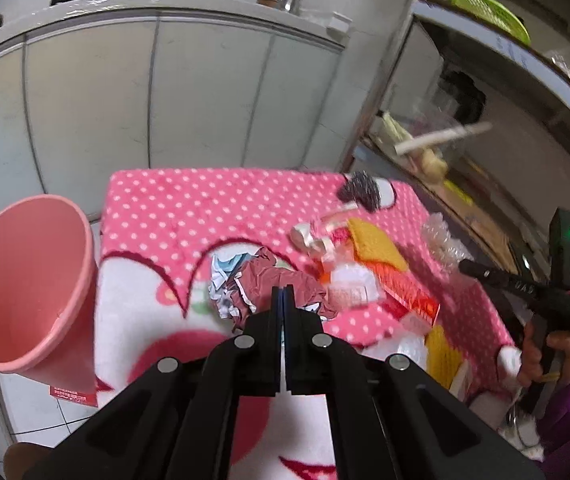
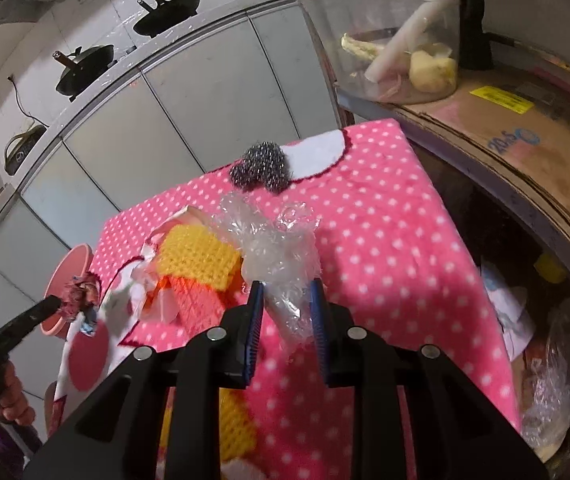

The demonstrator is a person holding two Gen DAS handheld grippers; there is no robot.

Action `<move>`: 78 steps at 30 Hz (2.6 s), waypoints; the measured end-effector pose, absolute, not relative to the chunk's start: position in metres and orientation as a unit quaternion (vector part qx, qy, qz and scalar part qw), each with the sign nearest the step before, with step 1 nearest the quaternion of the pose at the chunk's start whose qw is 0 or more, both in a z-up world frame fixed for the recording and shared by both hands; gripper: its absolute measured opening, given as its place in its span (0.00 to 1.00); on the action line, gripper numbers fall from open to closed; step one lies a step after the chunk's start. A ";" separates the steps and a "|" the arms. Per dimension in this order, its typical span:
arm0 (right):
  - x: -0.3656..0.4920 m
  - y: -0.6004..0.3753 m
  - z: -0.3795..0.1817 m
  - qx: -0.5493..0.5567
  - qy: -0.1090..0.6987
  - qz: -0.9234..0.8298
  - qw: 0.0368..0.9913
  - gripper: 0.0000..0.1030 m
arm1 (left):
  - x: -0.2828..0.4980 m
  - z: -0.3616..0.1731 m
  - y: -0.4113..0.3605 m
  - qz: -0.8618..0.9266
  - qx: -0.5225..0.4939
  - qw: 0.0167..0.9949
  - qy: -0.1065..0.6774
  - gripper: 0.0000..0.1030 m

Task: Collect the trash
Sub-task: 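Lift both held items and carry them over the pink bucket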

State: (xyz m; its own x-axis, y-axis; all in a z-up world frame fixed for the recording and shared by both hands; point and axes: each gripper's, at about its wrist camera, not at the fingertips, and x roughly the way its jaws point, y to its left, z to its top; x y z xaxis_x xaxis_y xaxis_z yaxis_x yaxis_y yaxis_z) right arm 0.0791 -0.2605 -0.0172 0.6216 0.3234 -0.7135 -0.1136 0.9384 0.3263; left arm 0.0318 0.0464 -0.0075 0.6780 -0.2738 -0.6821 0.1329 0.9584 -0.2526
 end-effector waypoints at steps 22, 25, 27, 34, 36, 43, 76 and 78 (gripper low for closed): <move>0.035 -0.259 -0.014 0.114 0.425 0.118 0.890 0.23 | 0.033 -0.036 0.043 -0.065 -0.085 0.896 0.430 0.45; 0.030 -0.256 -0.010 0.110 0.423 0.122 0.891 0.23 | 0.034 -0.036 0.033 -0.065 -0.074 0.898 0.428 0.45; 0.028 -0.253 -0.007 0.106 0.421 0.124 0.892 0.23 | 0.036 -0.038 0.028 -0.063 -0.067 0.899 0.428 0.45; 0.023 -0.249 -0.005 0.101 0.420 0.129 0.892 0.23 | 0.039 -0.038 0.018 -0.072 -0.043 0.909 0.408 0.34; 0.025 -0.250 -0.006 0.103 0.423 0.130 0.891 0.23 | 0.039 -0.038 0.017 -0.074 -0.035 0.911 0.405 0.28; 0.033 -0.253 -0.008 0.114 0.421 0.136 0.890 0.23 | 0.040 -0.032 0.023 -0.086 -0.057 0.914 0.393 0.06; 0.084 0.009 0.048 0.015 0.405 0.394 0.825 0.23 | -0.032 0.028 0.197 0.067 -0.125 0.950 0.277 0.05; 0.090 0.040 0.044 0.009 0.411 0.410 0.814 0.23 | -0.034 0.023 0.214 0.083 -0.133 0.947 0.281 0.05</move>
State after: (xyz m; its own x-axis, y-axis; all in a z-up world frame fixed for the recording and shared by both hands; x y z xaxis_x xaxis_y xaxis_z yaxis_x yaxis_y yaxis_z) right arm 0.0895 0.0405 0.0443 0.3266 0.6754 -0.6612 -0.6599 0.6638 0.3521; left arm -0.0340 0.2142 0.0229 0.8288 0.0820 -0.5534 -0.2315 0.9508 -0.2058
